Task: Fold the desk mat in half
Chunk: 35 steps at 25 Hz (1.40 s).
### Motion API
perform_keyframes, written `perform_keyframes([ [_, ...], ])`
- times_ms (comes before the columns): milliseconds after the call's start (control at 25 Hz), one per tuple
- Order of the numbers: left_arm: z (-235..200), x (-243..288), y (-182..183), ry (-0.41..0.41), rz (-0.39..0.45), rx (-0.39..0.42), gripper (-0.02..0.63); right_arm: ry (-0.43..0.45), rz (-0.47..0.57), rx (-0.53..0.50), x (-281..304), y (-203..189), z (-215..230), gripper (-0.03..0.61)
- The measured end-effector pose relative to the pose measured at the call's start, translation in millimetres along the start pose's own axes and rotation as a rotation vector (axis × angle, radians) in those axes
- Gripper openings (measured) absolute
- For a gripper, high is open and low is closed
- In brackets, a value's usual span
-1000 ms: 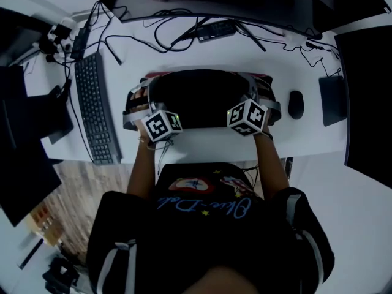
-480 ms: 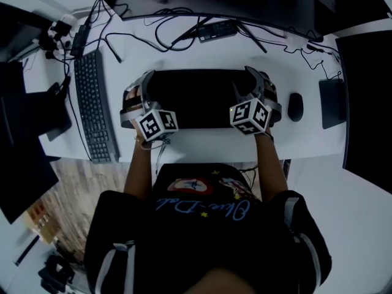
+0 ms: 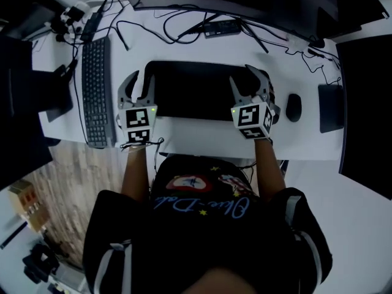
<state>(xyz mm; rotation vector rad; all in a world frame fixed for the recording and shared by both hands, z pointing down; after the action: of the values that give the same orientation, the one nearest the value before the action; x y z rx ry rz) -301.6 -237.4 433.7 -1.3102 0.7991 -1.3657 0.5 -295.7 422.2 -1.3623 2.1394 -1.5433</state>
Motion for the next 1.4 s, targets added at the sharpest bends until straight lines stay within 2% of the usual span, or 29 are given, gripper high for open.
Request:
perform_keyframes([
  [80, -1.1, -18.9, -4.3, 0.022, 0.008, -0.141, 0.156, 0.014, 0.069, 0.038, -6.6, 7.3, -5.2, 0.195],
  [200, 2.2, -49.3, -8.1, 0.076, -0.035, -0.239, 0.156, 0.067, 0.138, 0.042, -11.4, 15.8, -18.4, 0.152],
  [320, 7.8, -77.1, -26.8, 0.140, -0.030, -0.359, 0.156, 0.143, 0.174, 0.047, -14.4, 21.6, -37.2, 0.089],
  [440, 17.6, -100.0, -45.3, 0.191, 0.001, -0.599, 0.181, 0.216, 0.201, 0.069, -17.6, 23.9, -56.5, 0.046],
  [560, 26.1, -115.6, -64.5, 0.222, 0.020, -0.846, 0.189, 0.277, 0.215, 0.083, -20.3, 24.3, -73.0, 0.038],
  [840, 30.7, -122.2, -85.5, 0.299, 0.070, -1.128, 0.199, 0.393, 0.188, 0.056, -23.9, 17.7, -97.0, 0.031],
  [1080, 37.7, -108.4, -95.7, 0.328, 0.063, -1.269, 0.218, 0.454, 0.145, 0.002, -21.6, 9.5, -113.0, 0.031],
  [1240, 39.0, -98.7, -92.6, 0.322, 0.033, -1.289, 0.219, 0.491, 0.122, -0.072, -20.6, 8.3, -120.1, 0.015],
  [1400, 38.7, -95.9, -93.2, 0.382, 0.013, -1.311, 0.208, 0.537, 0.087, -0.136, -18.5, 3.1, -129.1, 0.002],
])
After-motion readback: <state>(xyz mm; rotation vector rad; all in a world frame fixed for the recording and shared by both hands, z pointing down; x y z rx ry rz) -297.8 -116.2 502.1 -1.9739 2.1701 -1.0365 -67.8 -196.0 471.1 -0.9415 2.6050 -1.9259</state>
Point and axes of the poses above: the fingertips, and each gripper's own axes: x forward along the fingers, z to its right, y out of its top, the point moved 9 cm from there along -x, backward along the fingers, and after that the axes turned 13 degrees about z, right-handed, at the moved point
